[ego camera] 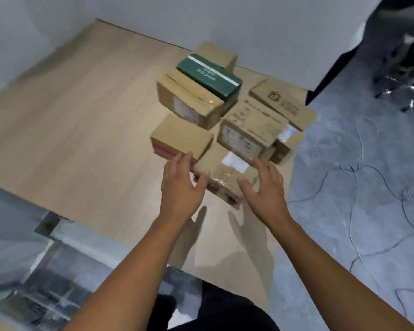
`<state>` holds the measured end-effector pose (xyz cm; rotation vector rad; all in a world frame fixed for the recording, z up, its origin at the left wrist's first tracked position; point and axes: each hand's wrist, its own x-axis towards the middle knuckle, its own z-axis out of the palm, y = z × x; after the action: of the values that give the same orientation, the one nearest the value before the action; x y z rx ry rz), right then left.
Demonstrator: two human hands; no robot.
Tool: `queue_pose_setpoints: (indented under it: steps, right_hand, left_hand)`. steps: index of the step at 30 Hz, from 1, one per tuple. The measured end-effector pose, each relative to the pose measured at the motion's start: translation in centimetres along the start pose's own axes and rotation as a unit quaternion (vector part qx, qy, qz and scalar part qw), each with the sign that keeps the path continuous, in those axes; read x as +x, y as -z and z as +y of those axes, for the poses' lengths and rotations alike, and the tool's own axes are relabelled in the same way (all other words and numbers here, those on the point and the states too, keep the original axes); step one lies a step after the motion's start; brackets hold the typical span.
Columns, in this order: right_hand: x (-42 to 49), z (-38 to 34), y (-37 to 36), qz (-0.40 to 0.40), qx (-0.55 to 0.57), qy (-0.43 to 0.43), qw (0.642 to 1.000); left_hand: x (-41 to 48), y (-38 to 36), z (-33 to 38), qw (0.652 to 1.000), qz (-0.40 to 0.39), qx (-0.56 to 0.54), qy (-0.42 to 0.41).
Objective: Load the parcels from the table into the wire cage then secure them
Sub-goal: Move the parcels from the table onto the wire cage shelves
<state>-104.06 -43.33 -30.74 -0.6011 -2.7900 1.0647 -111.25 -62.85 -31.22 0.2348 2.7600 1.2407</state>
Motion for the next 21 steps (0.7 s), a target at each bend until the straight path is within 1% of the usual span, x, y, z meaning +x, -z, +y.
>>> queue_pose_setpoints:
  steps: [2,4,10,13,15,17,19,21]
  right_hand:
    - [-0.5,1.9,0.6,-0.003,0.019,-0.034,0.999]
    - [-1.0,3.1,1.1,-0.002,0.051,-0.061,0.997]
    - [-1.5,4.3,3.1,0.041,0.129,-0.107,0.985]
    - [0.1,4.1,4.0,0.039,0.176,-0.126,0.976]
    - [1.8,3.9,4.3,0.024,0.196,-0.129,0.972]
    - [4.1,3.9,4.6,0.018,0.220,-0.132,0.966]
    - [6.1,4.1,4.7,0.010,0.263,-0.151,0.953]
    - [7.6,4.1,4.4,-0.014,0.302,-0.155,0.940]
  left_hand:
    - [-0.2,-1.8,0.8,0.999,-0.031,0.009,-0.003]
    - [0.0,-2.9,1.7,0.999,-0.044,-0.005,-0.007]
    - [6.6,-4.1,6.0,0.997,-0.029,-0.053,-0.037]
    - [10.6,-4.7,7.4,0.997,-0.029,-0.055,-0.048]
    - [12.1,-5.4,7.5,0.996,-0.050,-0.070,-0.023]
    - [13.0,-6.4,7.7,0.988,-0.093,-0.117,0.020]
    - [12.9,-6.8,7.7,0.975,-0.127,-0.171,0.064]
    - [12.5,-6.9,7.3,0.968,-0.128,-0.199,0.081]
